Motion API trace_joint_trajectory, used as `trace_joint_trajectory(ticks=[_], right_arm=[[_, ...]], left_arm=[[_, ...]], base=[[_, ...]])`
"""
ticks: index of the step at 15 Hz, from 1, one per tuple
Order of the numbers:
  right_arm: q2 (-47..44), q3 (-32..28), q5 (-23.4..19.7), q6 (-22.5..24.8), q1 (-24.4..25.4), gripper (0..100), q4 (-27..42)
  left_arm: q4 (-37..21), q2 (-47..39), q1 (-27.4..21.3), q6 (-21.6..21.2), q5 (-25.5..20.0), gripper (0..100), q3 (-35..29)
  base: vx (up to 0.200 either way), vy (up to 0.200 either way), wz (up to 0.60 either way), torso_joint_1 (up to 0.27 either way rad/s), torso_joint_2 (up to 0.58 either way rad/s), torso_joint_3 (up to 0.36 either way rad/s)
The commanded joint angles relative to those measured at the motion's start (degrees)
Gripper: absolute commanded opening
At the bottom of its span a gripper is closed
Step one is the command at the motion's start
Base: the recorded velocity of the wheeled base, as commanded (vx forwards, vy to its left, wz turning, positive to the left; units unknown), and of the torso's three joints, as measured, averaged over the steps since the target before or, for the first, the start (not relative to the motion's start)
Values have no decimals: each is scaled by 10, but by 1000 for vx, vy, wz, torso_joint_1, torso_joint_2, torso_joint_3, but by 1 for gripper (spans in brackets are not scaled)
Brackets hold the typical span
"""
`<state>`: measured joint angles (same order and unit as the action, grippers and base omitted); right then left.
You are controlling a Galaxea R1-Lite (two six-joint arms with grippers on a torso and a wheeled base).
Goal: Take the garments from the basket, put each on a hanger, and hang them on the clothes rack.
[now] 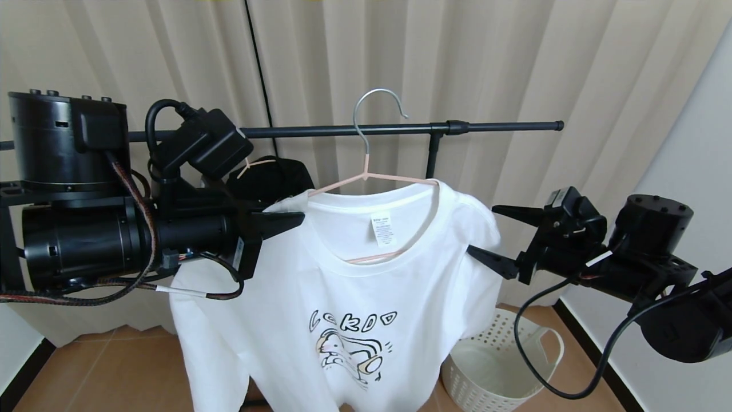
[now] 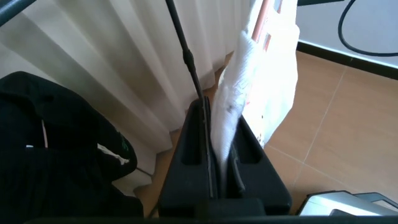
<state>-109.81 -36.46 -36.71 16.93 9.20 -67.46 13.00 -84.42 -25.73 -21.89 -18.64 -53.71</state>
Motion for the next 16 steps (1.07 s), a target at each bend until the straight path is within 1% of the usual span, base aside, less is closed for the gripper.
trace_joint_trajectory(ticks=[1, 4, 5, 8, 11, 16], right_arm=[[-23, -6, 0, 0, 0, 100, 0], [-30, -11, 0, 0, -2, 100, 0], [-30, -11, 0, 0, -2, 0, 0], [-30, -12, 0, 0, -3, 0, 0], [-30, -19, 0, -1, -17, 0, 0], [-30, -34, -2, -4, -44, 0, 3]], left_arm=[[0, 5, 1, 0, -1, 0, 2], [0, 7, 1, 0, -1, 0, 2], [0, 7, 1, 0, -1, 0, 2], [0, 7, 2, 1, 0, 0, 2], [0, 7, 2, 4, 0, 0, 4], [0, 20, 18, 5, 0, 0, 12]], base=[[0, 0, 0, 0, 0, 0], [0, 0, 0, 0, 0, 0], [0, 0, 0, 0, 0, 0], [0, 0, 0, 0, 0, 0], [0, 0, 0, 0, 0, 0], [0, 0, 0, 0, 0, 0]])
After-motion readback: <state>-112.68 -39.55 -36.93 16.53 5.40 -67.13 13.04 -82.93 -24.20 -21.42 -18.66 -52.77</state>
